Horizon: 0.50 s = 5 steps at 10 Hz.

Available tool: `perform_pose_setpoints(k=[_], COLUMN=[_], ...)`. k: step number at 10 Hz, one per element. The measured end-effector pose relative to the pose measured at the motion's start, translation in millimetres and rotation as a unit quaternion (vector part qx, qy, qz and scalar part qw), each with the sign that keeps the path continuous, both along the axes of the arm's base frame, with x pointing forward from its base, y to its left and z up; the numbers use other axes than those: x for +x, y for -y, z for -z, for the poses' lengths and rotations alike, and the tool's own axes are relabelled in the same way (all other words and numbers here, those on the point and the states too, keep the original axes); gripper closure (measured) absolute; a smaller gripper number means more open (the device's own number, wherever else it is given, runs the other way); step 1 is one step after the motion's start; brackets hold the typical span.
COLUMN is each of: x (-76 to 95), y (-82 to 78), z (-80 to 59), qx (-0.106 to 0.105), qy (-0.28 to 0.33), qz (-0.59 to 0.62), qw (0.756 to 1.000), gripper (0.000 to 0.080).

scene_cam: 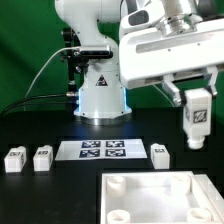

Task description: Assemble one leg

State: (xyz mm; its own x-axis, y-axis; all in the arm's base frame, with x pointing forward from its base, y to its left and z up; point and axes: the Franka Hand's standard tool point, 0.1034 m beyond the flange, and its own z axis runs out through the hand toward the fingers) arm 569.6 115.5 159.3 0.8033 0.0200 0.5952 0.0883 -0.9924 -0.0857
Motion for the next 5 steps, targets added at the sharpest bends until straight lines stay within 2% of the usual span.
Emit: perform_pose_setpoints(k=[1,2,3,5], x=[21.9,37.4,41.4,41.2], y=[7.4,5.0,-1.1,0.7], z=[3.1,-7.3,-7.1,1.3], qx=[-0.015,-0.017,-0.024,-0.032], qy=[-0.013,-0.007,-0.008,-0.011], qz=[-0.008,-0.008,-0.014,-0.015], qw=[1.0,1.0,1.0,0.999], gripper=[0.0506,0.0506,0.0506,0.0506])
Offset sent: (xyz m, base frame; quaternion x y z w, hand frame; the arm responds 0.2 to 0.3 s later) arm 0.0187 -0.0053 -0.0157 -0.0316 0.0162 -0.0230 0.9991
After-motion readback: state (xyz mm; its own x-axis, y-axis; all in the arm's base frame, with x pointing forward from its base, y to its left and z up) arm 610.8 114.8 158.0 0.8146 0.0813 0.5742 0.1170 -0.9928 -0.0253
